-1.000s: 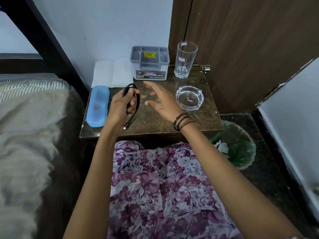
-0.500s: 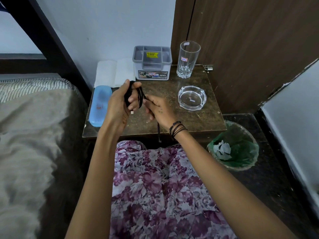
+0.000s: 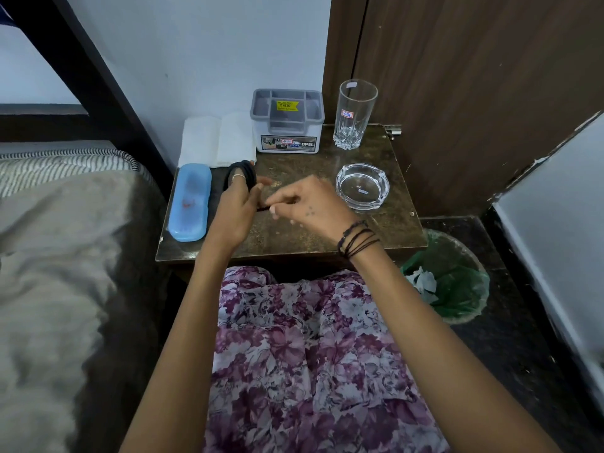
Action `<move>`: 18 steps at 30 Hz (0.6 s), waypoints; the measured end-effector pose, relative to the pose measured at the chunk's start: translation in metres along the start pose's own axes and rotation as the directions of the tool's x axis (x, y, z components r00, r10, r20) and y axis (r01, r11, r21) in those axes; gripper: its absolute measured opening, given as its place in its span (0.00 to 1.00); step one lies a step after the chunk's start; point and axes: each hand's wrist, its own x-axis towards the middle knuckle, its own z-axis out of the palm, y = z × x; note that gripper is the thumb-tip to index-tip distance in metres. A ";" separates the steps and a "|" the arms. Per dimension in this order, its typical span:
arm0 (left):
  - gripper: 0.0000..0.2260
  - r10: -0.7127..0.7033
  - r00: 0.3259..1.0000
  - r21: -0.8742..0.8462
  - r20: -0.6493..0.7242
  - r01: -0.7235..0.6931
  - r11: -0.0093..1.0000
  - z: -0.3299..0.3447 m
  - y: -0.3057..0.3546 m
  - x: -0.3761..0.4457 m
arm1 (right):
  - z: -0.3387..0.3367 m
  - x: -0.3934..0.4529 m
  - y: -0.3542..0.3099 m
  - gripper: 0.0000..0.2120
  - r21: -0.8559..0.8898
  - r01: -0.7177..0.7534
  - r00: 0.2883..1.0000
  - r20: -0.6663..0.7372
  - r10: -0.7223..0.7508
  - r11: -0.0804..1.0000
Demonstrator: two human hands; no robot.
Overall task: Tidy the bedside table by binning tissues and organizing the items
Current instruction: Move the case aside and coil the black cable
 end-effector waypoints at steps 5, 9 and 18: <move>0.07 -0.078 0.994 -0.111 0.073 0.086 0.990 0.000 -0.002 -0.001 | -0.022 0.003 -0.009 0.03 0.266 -0.032 0.997 -0.059 0.049 0.963; 0.11 -0.112 0.972 -0.292 0.208 0.171 0.941 0.000 0.001 0.001 | -0.027 0.007 -0.007 0.04 0.303 0.023 0.987 -0.158 0.026 0.953; 0.17 0.000 0.934 -0.627 0.357 0.239 0.741 0.003 0.015 -0.017 | -0.021 0.014 0.004 0.04 0.468 0.058 0.988 -0.156 0.017 0.882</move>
